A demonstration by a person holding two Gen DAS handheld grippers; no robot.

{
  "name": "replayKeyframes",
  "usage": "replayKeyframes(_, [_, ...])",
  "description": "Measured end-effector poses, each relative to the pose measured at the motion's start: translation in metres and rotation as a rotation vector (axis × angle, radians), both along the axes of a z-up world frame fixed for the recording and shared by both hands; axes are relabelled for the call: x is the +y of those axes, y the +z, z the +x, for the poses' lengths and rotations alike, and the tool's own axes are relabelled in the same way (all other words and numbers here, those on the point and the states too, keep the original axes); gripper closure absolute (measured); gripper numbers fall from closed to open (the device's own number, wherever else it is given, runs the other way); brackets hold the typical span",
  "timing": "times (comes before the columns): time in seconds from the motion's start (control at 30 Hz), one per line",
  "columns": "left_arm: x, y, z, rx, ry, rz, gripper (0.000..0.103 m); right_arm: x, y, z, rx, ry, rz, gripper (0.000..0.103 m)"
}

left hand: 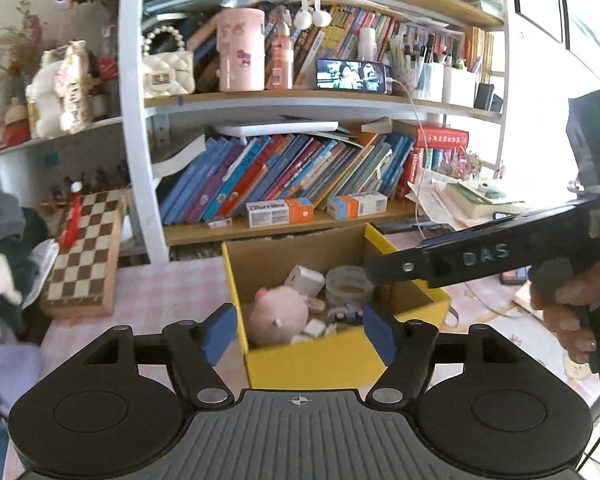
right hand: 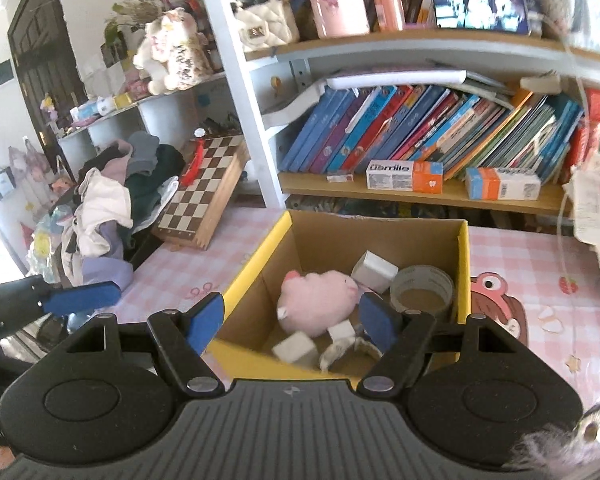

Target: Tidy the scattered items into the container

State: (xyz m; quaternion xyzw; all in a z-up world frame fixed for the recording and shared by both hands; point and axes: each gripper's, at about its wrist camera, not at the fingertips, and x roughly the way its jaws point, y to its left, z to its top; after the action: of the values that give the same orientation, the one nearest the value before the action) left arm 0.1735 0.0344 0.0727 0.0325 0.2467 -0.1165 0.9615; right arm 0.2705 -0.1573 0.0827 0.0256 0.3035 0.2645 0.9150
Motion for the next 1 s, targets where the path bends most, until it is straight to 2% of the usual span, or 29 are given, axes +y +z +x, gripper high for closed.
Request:
replayKeyframes(0.07, [0.005, -0.002, -0.019, 0.005, 0.019, -0.009, 0.023, -0.002, -0.001, -0.026, -0.034, -0.015, -0.005, 0.017])
replayKeyframes(0.27, [0.015, -0.013, -0.064, 0.004, 0.093, -0.026, 0.014, -0.010, -0.018, -0.093, -0.073, -0.059, -0.049, 0.017])
replayKeyframes(0.43, [0.009, -0.039, -0.090, 0.027, 0.119, 0.031, 0.012, -0.014, -0.041, -0.141, -0.113, -0.118, -0.143, 0.015])
replayKeyframes(0.57, [0.003, -0.061, -0.110, 0.047, 0.139, 0.076, 0.012, -0.015, -0.066, -0.173, -0.089, -0.180, -0.191, 0.014])
replayKeyframes(0.77, [-0.010, -0.072, -0.124, 0.084, 0.103, 0.081, 0.012, -0.016, -0.087, -0.202, -0.010, -0.211, -0.203, 0.010])
replayKeyframes(1.0, [-0.010, -0.087, -0.131, 0.177, 0.117, 0.037, 0.012, -0.013, -0.095, -0.215, 0.030, -0.195, -0.234, 0.005])
